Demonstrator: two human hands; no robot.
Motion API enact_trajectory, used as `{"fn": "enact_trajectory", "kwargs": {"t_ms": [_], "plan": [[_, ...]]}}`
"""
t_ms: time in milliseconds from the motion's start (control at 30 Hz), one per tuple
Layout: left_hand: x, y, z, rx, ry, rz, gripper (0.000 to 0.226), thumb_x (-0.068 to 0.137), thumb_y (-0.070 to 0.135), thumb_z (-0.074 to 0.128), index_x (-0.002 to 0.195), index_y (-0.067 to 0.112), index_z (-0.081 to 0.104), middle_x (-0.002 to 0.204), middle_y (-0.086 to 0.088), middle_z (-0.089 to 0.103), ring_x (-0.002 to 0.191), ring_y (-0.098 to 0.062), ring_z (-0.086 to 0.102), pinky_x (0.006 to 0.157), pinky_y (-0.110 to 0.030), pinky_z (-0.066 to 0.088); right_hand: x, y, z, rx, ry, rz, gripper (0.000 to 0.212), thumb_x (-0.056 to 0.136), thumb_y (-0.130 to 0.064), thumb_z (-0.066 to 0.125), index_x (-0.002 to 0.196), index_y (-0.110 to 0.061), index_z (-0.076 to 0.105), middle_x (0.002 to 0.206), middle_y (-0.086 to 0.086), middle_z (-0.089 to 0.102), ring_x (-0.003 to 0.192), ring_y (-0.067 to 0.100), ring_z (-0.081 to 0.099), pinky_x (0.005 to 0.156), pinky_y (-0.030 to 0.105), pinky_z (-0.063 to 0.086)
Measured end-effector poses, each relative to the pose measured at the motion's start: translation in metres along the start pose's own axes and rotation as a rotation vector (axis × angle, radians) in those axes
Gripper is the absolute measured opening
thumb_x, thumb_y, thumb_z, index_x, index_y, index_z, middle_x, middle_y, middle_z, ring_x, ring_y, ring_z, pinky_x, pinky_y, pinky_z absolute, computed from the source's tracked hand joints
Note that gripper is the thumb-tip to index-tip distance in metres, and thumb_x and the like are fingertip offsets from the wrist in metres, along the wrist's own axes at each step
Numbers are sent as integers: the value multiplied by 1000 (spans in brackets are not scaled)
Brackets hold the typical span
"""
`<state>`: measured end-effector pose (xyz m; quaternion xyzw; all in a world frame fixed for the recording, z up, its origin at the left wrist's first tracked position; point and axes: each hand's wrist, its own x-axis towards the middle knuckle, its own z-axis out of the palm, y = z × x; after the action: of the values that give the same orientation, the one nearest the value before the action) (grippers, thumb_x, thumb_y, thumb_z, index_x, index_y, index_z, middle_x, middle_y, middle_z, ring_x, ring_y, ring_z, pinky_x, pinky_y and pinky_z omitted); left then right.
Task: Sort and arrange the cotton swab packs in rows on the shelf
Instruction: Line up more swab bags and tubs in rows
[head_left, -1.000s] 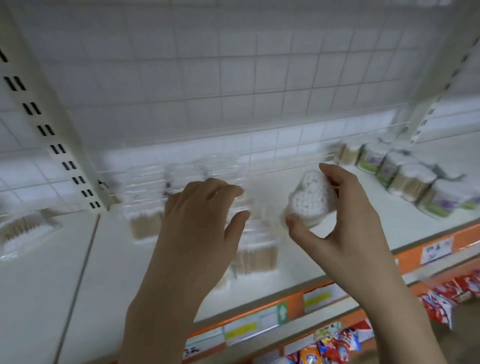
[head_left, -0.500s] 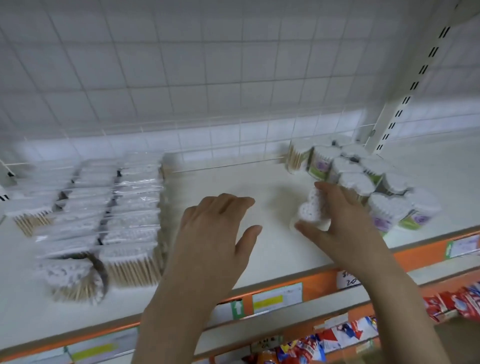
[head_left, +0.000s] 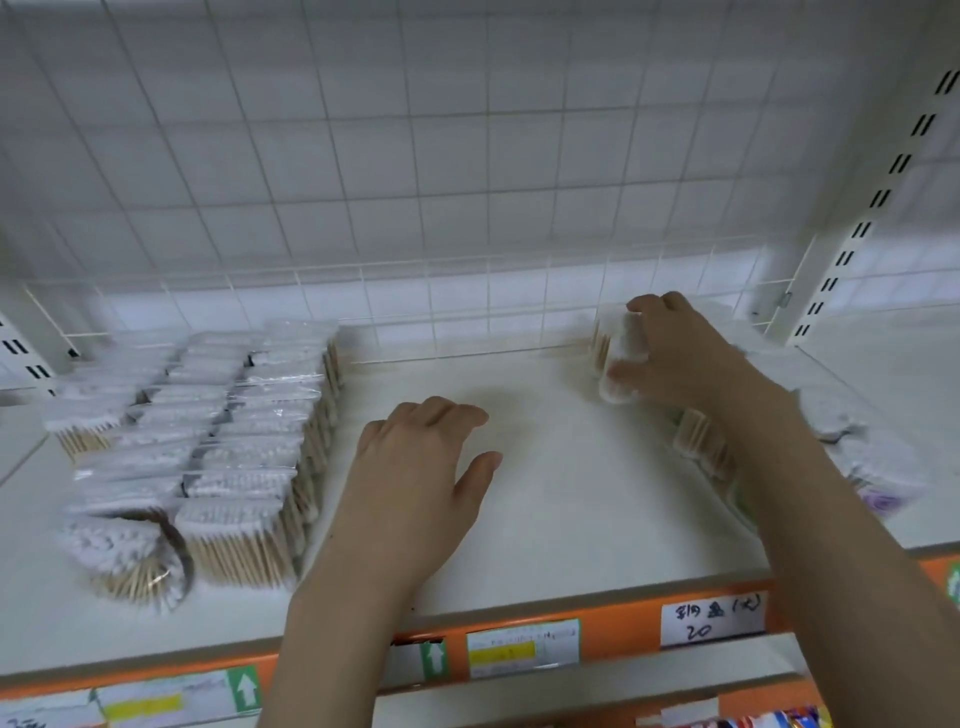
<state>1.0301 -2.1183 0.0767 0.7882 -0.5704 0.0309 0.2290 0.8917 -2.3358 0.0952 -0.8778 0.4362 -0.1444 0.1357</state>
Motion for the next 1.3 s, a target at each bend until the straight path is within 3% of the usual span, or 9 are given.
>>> {"fn": "enact_trajectory", "kwargs": {"t_ms": [300, 433, 667, 833, 933, 1100, 1300], "plan": [[6, 2, 10, 14, 47, -13, 37, 91, 41, 49, 126, 29, 53, 122, 13, 55, 112, -10, 49, 97, -30, 37, 28, 17, 18, -234, -59, -5, 58, 78, -32, 67, 125, -8, 45, 119, 13, 44, 112, 31, 42, 78, 29, 28], [10, 6, 16, 24, 55, -6, 36, 91, 42, 49, 125, 30, 52, 122, 14, 54, 110, -9, 49, 95, -27, 36, 31, 25, 19, -379, -38, -60, 56, 76, -36, 63, 125, -13, 47, 122, 8, 46, 114, 30, 38, 90, 35, 35], [14, 11, 28, 42, 31, 9, 36, 91, 42, 50, 124, 30, 53, 120, 14, 56, 108, -10, 50, 93, -26, 36, 37, 28, 18, -372, -121, -110, 45, 79, -15, 61, 122, -11, 49, 119, 9, 45, 110, 26, 38, 81, 32, 39], [17, 10, 31, 60, 26, 12, 35, 91, 42, 49, 124, 31, 53, 120, 15, 55, 108, -9, 50, 91, -24, 35, 41, 27, 22, -284, -66, -112, 46, 79, -6, 58, 124, -4, 45, 127, 12, 39, 115, 28, 38, 80, 25, 32], [17, 9, 32, 67, 12, 17, 36, 91, 43, 48, 125, 32, 52, 121, 16, 55, 109, -8, 49, 90, -22, 32, 43, 25, 23, -256, -54, -116, 50, 80, -5, 56, 128, -4, 40, 128, 13, 41, 116, 29, 38, 83, 28, 33], [16, 5, 33, 67, -3, 10, 36, 91, 43, 47, 126, 33, 50, 122, 18, 53, 110, -7, 48, 91, -22, 30, 48, 22, 24, -292, -86, -136, 19, 79, -6, 54, 95, -10, 45, 98, 6, 50, 99, 24, 42, 71, 27, 29], [15, 1, 31, 59, -14, 7, 37, 92, 44, 46, 127, 33, 49, 124, 17, 52, 111, -8, 48, 93, -23, 31, 48, 21, 29, -330, -74, -128, 38, 80, -7, 51, 118, -7, 50, 116, 10, 52, 110, 28, 42, 87, 29, 38]]}}
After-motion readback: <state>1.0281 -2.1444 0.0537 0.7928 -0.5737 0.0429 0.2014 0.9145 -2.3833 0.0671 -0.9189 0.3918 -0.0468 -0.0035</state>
